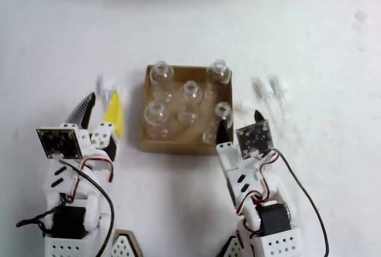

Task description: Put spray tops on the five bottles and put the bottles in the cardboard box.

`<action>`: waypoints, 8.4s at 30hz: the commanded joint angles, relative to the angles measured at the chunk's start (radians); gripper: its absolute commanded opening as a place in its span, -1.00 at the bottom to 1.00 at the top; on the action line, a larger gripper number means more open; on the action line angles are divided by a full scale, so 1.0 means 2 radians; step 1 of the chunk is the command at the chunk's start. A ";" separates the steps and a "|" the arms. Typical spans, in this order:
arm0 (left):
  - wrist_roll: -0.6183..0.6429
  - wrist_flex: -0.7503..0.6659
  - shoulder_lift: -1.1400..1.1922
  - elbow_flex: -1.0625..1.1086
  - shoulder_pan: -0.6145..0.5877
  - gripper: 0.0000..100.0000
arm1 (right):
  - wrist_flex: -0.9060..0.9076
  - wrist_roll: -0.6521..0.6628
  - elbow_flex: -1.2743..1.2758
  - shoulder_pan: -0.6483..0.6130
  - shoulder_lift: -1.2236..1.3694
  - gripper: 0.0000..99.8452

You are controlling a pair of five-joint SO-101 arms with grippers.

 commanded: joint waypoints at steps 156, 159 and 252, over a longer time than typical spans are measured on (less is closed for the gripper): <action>-0.183 0.491 1.074 -1.137 -0.032 -0.67 | -0.191 -0.109 0.052 0.184 0.001 -0.75; -0.182 0.491 1.128 -1.178 -0.033 -0.67 | -0.191 -0.109 0.052 0.184 0.001 -0.75; -0.026 0.325 0.781 -0.951 0.076 -0.95 | -0.191 -0.109 0.052 0.185 0.001 -0.74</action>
